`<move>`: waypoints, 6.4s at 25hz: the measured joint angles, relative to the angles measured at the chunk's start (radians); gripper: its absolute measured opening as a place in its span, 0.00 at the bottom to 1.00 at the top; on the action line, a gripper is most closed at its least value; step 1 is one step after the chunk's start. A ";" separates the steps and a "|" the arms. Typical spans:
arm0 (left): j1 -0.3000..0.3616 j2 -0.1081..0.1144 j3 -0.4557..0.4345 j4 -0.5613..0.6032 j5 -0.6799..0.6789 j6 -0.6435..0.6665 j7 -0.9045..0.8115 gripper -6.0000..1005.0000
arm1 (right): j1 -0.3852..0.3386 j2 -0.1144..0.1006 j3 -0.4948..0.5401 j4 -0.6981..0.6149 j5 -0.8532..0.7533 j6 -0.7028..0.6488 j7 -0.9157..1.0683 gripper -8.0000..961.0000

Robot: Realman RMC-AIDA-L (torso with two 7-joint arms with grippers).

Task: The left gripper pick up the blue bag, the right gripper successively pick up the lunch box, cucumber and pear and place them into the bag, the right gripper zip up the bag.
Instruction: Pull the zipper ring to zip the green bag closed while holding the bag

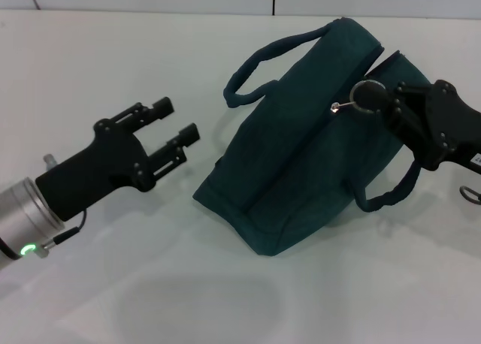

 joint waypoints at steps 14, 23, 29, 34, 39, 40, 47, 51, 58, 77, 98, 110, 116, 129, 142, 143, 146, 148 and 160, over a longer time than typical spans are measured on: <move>-0.001 0.018 0.012 0.003 0.053 0.204 -0.135 0.59 | 0.006 0.001 0.002 0.001 0.005 0.012 -0.002 0.02; -0.015 -0.024 0.011 -0.013 0.075 0.141 -0.127 0.59 | 0.008 0.003 0.002 0.001 0.005 0.014 -0.002 0.02; -0.062 -0.028 0.012 -0.074 0.076 0.111 -0.103 0.59 | 0.002 0.005 0.002 0.001 0.005 0.014 -0.005 0.02; -0.088 -0.028 0.013 -0.096 0.076 0.099 -0.097 0.56 | 0.005 0.006 0.002 0.011 0.006 0.014 -0.005 0.02; -0.094 -0.030 0.014 -0.097 0.075 0.093 -0.092 0.50 | 0.007 0.006 0.002 0.015 0.007 0.014 -0.005 0.02; -0.094 -0.030 0.014 -0.097 0.075 0.093 -0.085 0.46 | 0.007 0.006 0.002 0.015 0.007 0.014 -0.006 0.02; -0.096 -0.030 0.023 -0.098 0.075 0.092 -0.054 0.21 | 0.008 0.007 0.002 0.016 0.007 0.015 -0.010 0.02; -0.097 -0.030 0.025 -0.099 0.075 0.085 -0.048 0.09 | 0.008 0.007 0.000 0.020 0.007 0.020 -0.018 0.02; -0.095 -0.013 0.093 -0.048 0.078 0.117 -0.055 0.06 | 0.007 0.007 -0.019 0.025 0.001 -0.078 -0.050 0.02; -0.088 0.029 0.101 0.021 0.090 0.074 -0.096 0.06 | 0.006 0.007 -0.065 0.028 0.043 -0.027 -0.052 0.02; -0.079 0.023 0.070 0.027 0.099 0.006 -0.092 0.06 | -0.067 -0.007 -0.036 0.111 0.137 -0.052 -0.024 0.02; -0.072 0.037 0.064 0.028 0.097 0.012 -0.092 0.06 | -0.100 -0.015 0.005 0.145 0.131 -0.035 -0.039 0.02; -0.066 0.041 0.056 0.028 0.095 0.013 -0.092 0.09 | -0.125 -0.025 0.005 0.146 0.132 -0.010 -0.040 0.02; -0.070 0.049 0.049 0.028 0.094 0.010 -0.097 0.14 | -0.160 -0.034 0.029 0.157 0.128 0.024 -0.042 0.02; -0.083 0.039 0.041 0.036 0.092 0.020 -0.136 0.19 | -0.157 -0.036 0.029 0.149 0.130 0.009 -0.042 0.02; -0.088 0.038 0.041 0.044 0.092 0.025 -0.164 0.20 | -0.153 -0.036 0.029 0.148 0.130 0.006 -0.042 0.02; -0.094 0.036 0.041 0.083 0.091 0.044 -0.240 0.21 | -0.142 -0.035 0.029 0.153 0.130 0.008 -0.041 0.02; -0.094 0.033 0.041 0.110 0.091 0.064 -0.269 0.22 | -0.140 -0.034 0.029 0.154 0.130 0.011 -0.042 0.02; -0.116 0.027 0.047 0.154 0.105 0.060 -0.336 0.40 | -0.141 -0.028 0.029 0.154 0.129 0.012 -0.054 0.02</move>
